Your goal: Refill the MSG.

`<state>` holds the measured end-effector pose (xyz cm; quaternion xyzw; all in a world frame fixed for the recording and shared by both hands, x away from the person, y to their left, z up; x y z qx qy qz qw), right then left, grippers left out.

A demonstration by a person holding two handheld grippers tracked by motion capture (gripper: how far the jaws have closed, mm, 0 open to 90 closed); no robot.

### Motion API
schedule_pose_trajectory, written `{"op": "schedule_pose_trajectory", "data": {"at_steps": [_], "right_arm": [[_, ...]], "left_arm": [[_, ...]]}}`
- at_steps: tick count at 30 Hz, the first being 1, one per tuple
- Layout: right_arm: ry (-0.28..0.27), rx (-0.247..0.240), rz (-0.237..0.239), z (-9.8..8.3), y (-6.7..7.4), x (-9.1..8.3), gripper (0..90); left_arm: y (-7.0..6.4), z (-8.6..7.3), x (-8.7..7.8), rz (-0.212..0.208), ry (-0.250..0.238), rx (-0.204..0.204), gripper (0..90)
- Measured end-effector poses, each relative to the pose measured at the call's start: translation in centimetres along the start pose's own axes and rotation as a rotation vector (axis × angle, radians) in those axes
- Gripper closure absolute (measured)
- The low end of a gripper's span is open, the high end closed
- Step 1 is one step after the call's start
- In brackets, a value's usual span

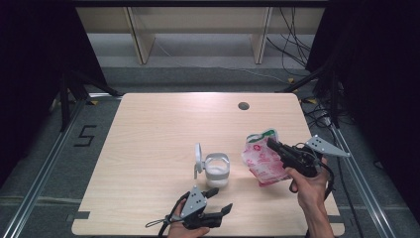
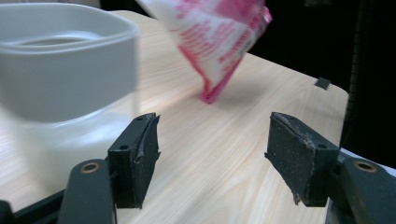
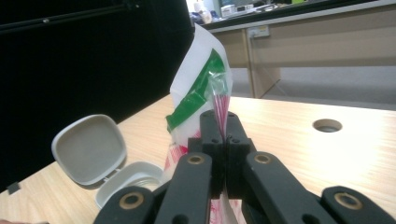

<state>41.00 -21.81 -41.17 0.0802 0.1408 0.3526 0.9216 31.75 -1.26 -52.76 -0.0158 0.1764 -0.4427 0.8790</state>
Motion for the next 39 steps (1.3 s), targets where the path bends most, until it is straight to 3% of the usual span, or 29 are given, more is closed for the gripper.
{"op": "schedule_pose_trajectory", "data": {"at_steps": [2, 5, 6, 8, 10, 14, 15, 17, 18, 22, 24, 25, 29, 31, 32, 33, 34, 37, 39], "right_arm": [[-0.005, -0.009, 0.0, -0.1, -0.2, -0.2, 90.0], [-0.029, -0.008, 0.003, 0.0, -0.4, -0.5, 90.0], [-0.018, 0.016, 0.002, -0.1, -0.2, -0.7, 90.0], [0.0, 0.018, -0.004, -0.3, -0.4, -1.0, 90.0], [-0.005, -0.006, -0.017, -0.2, -0.7, -1.1, 90.0], [0.001, -0.037, -0.04, -0.2, -1.0, -1.7, 90.0], [0.009, -0.018, -0.053, -0.3, -1.0, -1.9, 90.0], [0.009, -0.056, -0.066, -0.3, -1.4, -2.0, 90.0], [0.016, -0.04, -0.067, -0.4, -1.4, -2.2, 90.0], [0.016, -0.056, -0.086, -0.4, -1.7, -2.5, 90.0], [0.026, -0.08, -0.096, -0.5, -1.9, -2.6, 90.0], [0.029, -0.083, -0.1, -0.5, -1.9, -2.7, 90.0], [0.035, -0.088, -0.117, -0.6, -2.0, -2.7, 90.0], [0.041, -0.124, -0.13, -0.6, -2.2, -2.6, 90.0], [0.048, -0.087, -0.132, -0.8, -1.9, -2.5, 90.0], [0.056, -0.122, -0.14, -0.8, -2.2, -2.5, 90.0], [0.041, -0.122, -0.146, -0.7, -2.2, -2.4, 90.0], [0.067, -0.115, -0.156, -1.1, -2.1, -2.2, 90.0], [0.082, -0.149, -0.172, -1.3, -2.4, -2.0, 90.0]], "left_arm": [[0.4, 0.2, -0.4, 0.019, -0.021, -0.013, 33.4], [1.2, 0.1, -1.4, 0.039, -0.015, 0.003, 32.8], [1.3, 0.1, -1.5, 0.039, -0.016, 0.0, 32.8], [1.7, -0.1, -1.9, 0.062, -0.005, 0.002, 32.6], [2.0, -0.1, -2.2, 0.073, -0.005, -0.007, 32.4], [2.4, -0.2, -2.4, 0.078, -0.006, -0.01, 32.4], [2.5, -0.2, -2.4, 0.082, -0.004, -0.01, 32.3], [2.6, -0.3, -2.4, 0.077, -0.003, -0.006, 32.5], [2.6, -0.3, -2.3, 0.069, -0.013, -0.011, 32.4], [2.5, -0.4, -2.3, 0.077, -0.011, -0.028, 32.4], [2.7, -0.2, -2.2, 0.067, -0.026, -0.02, 32.4], [2.9, -0.3, -2.4, 0.078, -0.008, -0.011, 32.4], [3.0, -0.4, -2.6, 0.082, -0.006, -0.014, 32.2], [3.1, -0.3, -2.6, 0.085, -0.01, -0.015, 32.2], [3.1, -0.3, -2.6, 0.083, -0.01, -0.018, 32.1], [3.0, -0.4, -2.6, 0.083, -0.007, -0.018, 32.0], [3.0, -0.4, -2.6, 0.082, -0.009, -0.017, 32.0], [3.1, -0.3, -2.5, 0.082, -0.014, -0.024, 32.1], [3.1, -0.4, -2.6, 0.083, -0.012, -0.023, 32.0]]}}
Point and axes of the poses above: each handheld gripper's, and its own axes: x roughly forward along the jaws, z roughly out of its top, y roughly to its left, the point moved 8 cm from there along x, roughly forward along the jaws, and after that the axes turned 1 degree about y, right-handed, at the moved point
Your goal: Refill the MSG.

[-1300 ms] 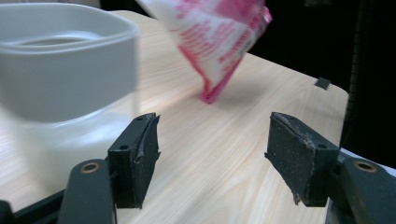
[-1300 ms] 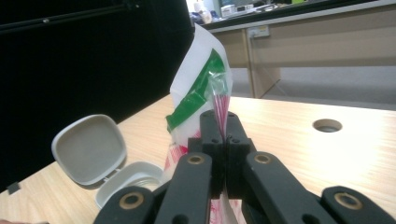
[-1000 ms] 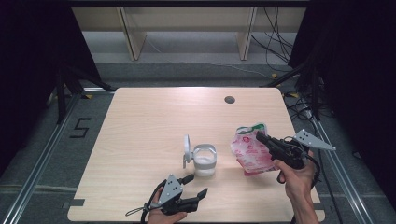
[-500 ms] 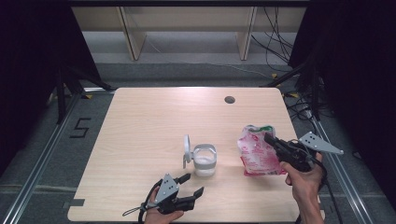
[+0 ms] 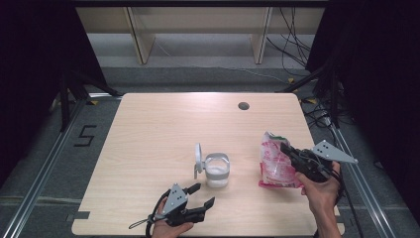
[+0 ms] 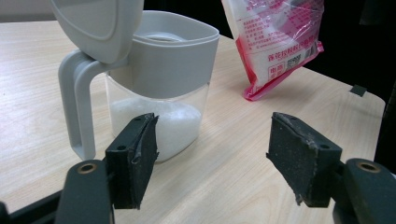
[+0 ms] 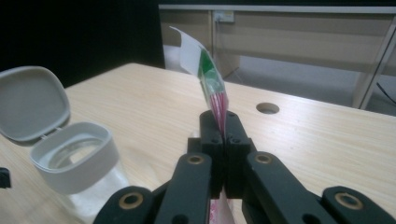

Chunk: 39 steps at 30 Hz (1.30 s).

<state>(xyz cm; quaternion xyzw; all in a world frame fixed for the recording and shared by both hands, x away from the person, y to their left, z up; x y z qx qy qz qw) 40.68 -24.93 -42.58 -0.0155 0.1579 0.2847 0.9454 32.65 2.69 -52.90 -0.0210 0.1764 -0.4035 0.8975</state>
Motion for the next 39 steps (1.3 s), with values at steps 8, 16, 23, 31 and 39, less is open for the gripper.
{"op": "schedule_pose_trajectory", "data": {"at_steps": [8, 16, 23, 31, 39], "right_arm": [[0.023, 0.022, -0.018, -0.9, -0.7, 0.7, 90.0], [0.057, -0.029, -0.062, -2.0, -1.9, 1.4, 90.0], [0.076, -0.02, -0.082, -2.7, -2.3, 1.7, 90.0], [0.108, -0.014, -0.095, -3.8, -2.8, 2.2, 90.0], [0.134, 0.048, -0.108, -4.7, -3.1, 2.3, 89.8]], "left_arm": [[0.0, 0.2, 0.0, 0.0, -0.011, -0.003, 32.0], [0.2, 0.2, -0.1, -0.001, -0.009, 0.002, 31.5], [0.3, 0.2, -0.1, 0.002, -0.007, 0.0, 31.3], [0.4, 0.4, -0.4, 0.009, -0.002, 0.015, 31.3], [0.4, 0.5, -0.2, 0.003, -0.024, -0.001, 31.0]]}}
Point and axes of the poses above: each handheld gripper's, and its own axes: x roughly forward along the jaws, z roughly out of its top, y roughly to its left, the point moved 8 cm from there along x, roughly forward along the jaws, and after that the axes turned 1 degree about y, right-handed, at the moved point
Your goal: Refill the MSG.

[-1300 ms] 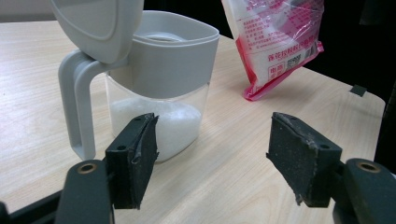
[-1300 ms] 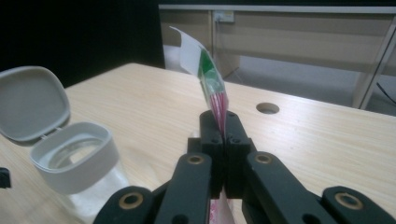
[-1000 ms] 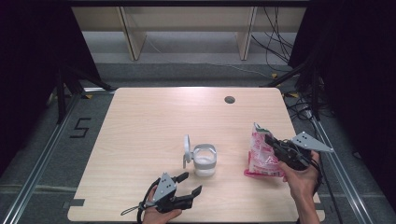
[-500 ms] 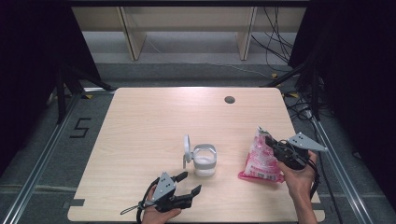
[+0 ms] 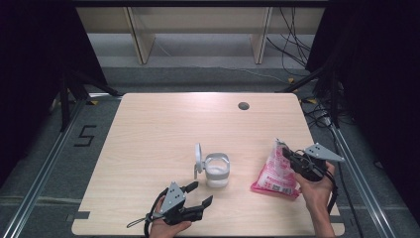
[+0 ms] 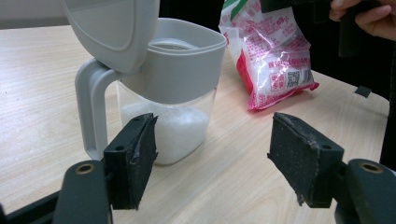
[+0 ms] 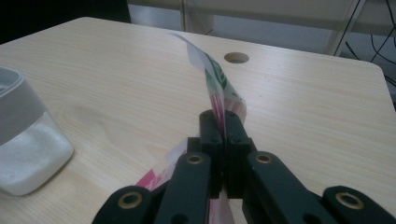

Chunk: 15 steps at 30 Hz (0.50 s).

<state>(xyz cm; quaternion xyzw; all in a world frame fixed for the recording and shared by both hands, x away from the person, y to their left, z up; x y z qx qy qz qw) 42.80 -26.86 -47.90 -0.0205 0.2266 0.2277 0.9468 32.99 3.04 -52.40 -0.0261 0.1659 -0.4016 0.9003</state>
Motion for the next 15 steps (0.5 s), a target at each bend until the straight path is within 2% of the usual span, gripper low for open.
{"op": "schedule_pose_trajectory", "data": {"at_steps": [1, 2, 4, 5, 7, 9, 10, 12, 13, 15], "right_arm": [[-0.001, 0.001, -0.001, -0.06, -0.05, 0.15, 89.7], [0.005, 0.015, -0.004, -0.13, -0.04, 0.15, 89.7], [0.017, -0.021, -0.004, -0.3, -0.45, 0.27, 89.6], [0.021, 0.002, -0.013, -0.41, -0.32, 0.27, 89.5], [0.019, 0.017, -0.008, -0.39, -0.26, 0.28, 89.2], [-0.003, -0.002, -0.01, -0.29, -0.53, 0.42, 89.1], [0.011, 0.021, -0.015, -0.5, -0.45, 0.35, 89.0], [0.013, 0.035, -0.018, -0.56, -0.5, 0.25, 88.7], [0.008, 0.021, -0.031, -0.58, -0.83, 0.25, 88.4], [0.0, 0.02, -0.026, -0.61, -0.97, 0.23, 87.9]], "left_arm": [[0.06, -0.11, -0.24, 0.006, 0.018, 0.012, 31.1], [-0.04, -0.07, -0.21, 0.001, 0.011, 0.006, 31.1], [0.2, -0.08, -0.32, 0.009, 0.021, 0.016, 31.0], [0.26, -0.02, -0.32, 0.012, 0.016, 0.008, 31.1], [0.35, 0.05, -0.48, 0.01, 0.014, 0.013, 32.7], [0.25, 0.23, -0.53, -0.001, 0.004, 0.009, 33.0], [0.28, 0.29, -0.58, 0.002, 0.008, 0.015, 33.0], [0.28, 0.29, -0.49, 0.001, 0.003, 0.012, 33.4], [0.27, 0.24, -0.51, -0.003, 0.009, 0.019, 33.9], [0.31, 0.18, -0.55, 0.002, 0.022, 0.029, 34.0]]}}
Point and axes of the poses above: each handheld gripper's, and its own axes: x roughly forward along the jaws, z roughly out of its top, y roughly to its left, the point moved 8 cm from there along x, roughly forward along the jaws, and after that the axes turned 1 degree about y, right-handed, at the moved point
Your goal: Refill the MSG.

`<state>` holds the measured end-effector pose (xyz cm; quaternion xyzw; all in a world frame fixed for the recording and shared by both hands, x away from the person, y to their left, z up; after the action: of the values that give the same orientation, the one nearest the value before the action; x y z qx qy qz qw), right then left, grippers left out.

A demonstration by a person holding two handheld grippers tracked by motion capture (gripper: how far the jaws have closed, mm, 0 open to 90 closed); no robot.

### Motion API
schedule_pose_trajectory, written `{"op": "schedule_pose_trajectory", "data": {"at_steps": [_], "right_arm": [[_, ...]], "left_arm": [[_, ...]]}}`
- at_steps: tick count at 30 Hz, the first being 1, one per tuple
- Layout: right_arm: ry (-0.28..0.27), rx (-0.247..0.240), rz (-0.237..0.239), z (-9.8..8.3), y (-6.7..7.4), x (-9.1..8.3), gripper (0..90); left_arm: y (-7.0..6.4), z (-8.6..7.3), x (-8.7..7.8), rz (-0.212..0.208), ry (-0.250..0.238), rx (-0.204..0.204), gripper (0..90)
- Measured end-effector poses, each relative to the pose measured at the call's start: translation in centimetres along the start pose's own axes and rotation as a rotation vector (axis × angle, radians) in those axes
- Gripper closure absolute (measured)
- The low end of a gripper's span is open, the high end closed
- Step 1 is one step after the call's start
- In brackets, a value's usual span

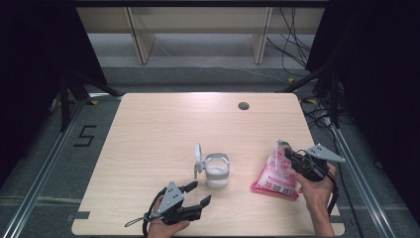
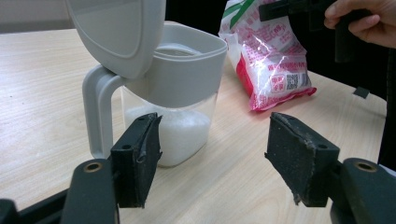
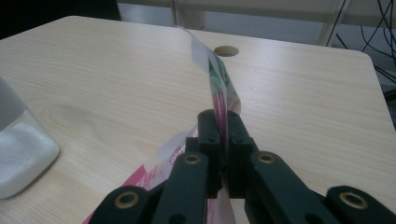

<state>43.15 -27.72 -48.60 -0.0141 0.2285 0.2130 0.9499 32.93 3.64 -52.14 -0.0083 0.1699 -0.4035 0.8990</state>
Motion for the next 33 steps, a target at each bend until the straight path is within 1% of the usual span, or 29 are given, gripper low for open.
{"op": "schedule_pose_trajectory", "data": {"at_steps": [1, 2, 3, 4, 6, 7, 9, 11, 12, 13, 14, 16, 17, 18, 19, 20, 21, 22, 23, 24, 25, 26, 27, 28, 29, 30, 31, 32, 33], "right_arm": [[0.009, 0.022, -0.005, -0.2, 0.1, 0.0, 87.6], [0.014, 0.021, -0.008, -0.3, -0.1, -0.1, 87.4], [0.004, -0.006, 0.002, -0.3, -0.4, 0.0, 87.4], [0.021, 0.01, 0.008, -0.4, -0.3, -0.1, 87.2], [0.033, 0.011, -0.037, -0.5, -0.7, 0.0, 86.9], [0.033, 0.007, -0.039, -0.6, -0.7, 0.0, 86.5], [0.034, 0.036, -0.029, -0.7, -0.4, -0.2, 85.5], [0.027, 0.02, -0.046, -0.7, -0.8, 0.0, 84.5], [0.027, 0.045, -0.045, -0.8, -0.7, 0.0, 84.2], [0.015, 0.007, -0.044, -0.8, -1.0, 0.0, 84.0], [0.037, 0.06, -0.041, -1.1, -0.8, -0.2, 83.8], [0.024, 0.046, -0.044, -1.1, -1.3, -0.2, 83.4], [0.023, 0.082, -0.045, -1.2, -1.2, -0.2, 82.9], [0.015, 0.082, -0.048, -1.1, -1.3, -0.2, 82.3], [0.023, 0.047, -0.055, -1.2, -1.6, -0.3, 81.2], [0.019, 0.056, -0.051, -1.2, -1.6, -0.4, 79.6], [0.03, 0.097, -0.061, -1.3, -1.3, -0.6, 78.2], [0.021, 0.072, -0.057, -1.2, -1.6, -0.6, 75.7], [0.023, 0.092, -0.076, -1.2, -1.6, -0.7, 72.2], [0.014, 0.084, -0.085, -1.2, -1.9, -0.8, 69.8], [0.006, 0.116, -0.08, -1.2, -1.7, -0.9, 69.0], [0.016, 0.105, -0.095, -1.4, -2.0, -1.0, 68.2], [0.004, 0.09, -0.088, -1.4, -2.2, -1.0, 66.8], [0.008, 0.121, -0.094, -1.5, -2.0, -1.2, 64.1], [0.011, 0.124, -0.092, -1.5, -2.0, -1.3, 61.3], [-0.009, 0.114, -0.087, -1.3, -2.2, -1.3, 57.5], [-0.003, 0.153, -0.118, -1.4, -2.1, -1.6, 55.9], [-0.022, 0.143, -0.11, -1.2, -2.2, -1.7, 55.4], [-0.009, 0.117, -0.131, -1.3, -2.6, -1.9, 53.7]], "left_arm": [[0.1, 0.1, 0.1, 0.003, -0.008, -0.007, 34.1], [0.1, 0.1, 0.1, 0.004, -0.015, -0.017, 34.6], [0.1, 0.2, 0.1, -0.006, -0.019, -0.015, 34.8], [0.3, 0.1, -0.1, 0.006, -0.006, -0.004, 35.2], [0.3, 0.3, -0.1, -0.001, -0.026, -0.003, 36.6], [0.6, 0.3, -0.3, 0.011, -0.011, 0.004, 37.2], [0.8, 0.5, -0.3, 0.013, -0.016, -0.003, 38.2], [1.1, 0.6, -0.4, 0.016, -0.016, -0.004, 38.6], [1.1, 0.7, -0.4, 0.006, -0.031, -0.011, 38.8], [1.3, 0.8, -0.5, 0.01, -0.029, -0.005, 39.0], [1.5, 0.8, -0.6, 0.014, -0.025, -0.011, 39.2], [1.7, 1.0, -0.5, 0.003, -0.038, -0.012, 40.4], [1.9, 1.1, -0.6, 0.01, -0.036, -0.011, 40.5], [1.9, 1.2, -0.7, 0.015, -0.034, -0.009, 41.1], [2.0, 1.2, -0.7, 0.014, -0.036, -0.009, 41.9], [2.0, 1.3, -0.7, 0.016, -0.039, -0.01, 42.2], [2.1, 1.3, -0.6, 0.012, -0.043, -0.014, 42.7], [2.1, 1.3, -0.6, 0.008, -0.034, -0.013, 43.4], [2.1, 1.4, -0.5, 0.003, -0.037, -0.014, 43.8], [2.1, 1.4, -0.4, -0.001, -0.044, -0.015, 44.2], [2.2, 1.5, -0.4, 0.005, -0.038, -0.015, 44.5], [2.3, 1.4, -0.5, 0.009, -0.022, 0.004, 45.0], [2.3, 1.4, -0.5, 0.009, -0.022, 0.004, 45.6], [2.3, 1.6, -0.4, 0.005, -0.033, 0.007, 46.9], [2.4, 1.6, -0.4, 0.01, -0.025, 0.015, 47.5], [2.5, 1.7, -0.4, 0.006, -0.027, 0.029, 47.7], [2.6, 1.9, -0.4, 0.001, -0.033, 0.054, 48.9], [2.7, 1.9, -0.5, 0.01, -0.029, 0.054, 49.7], [2.6, 1.9, -0.6, 0.016, -0.034, 0.036, 51.1]]}}
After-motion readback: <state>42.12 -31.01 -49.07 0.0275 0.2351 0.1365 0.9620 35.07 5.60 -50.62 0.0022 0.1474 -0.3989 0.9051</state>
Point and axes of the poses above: each handheld gripper's, and its own axes: x roughly forward along the jaws, z roughly out of its top, y roughly to its left, the point moved 8 cm from there along x, roughly forward along the jaws, and after that the axes turned 1 degree about y, right-handed, at the moved point
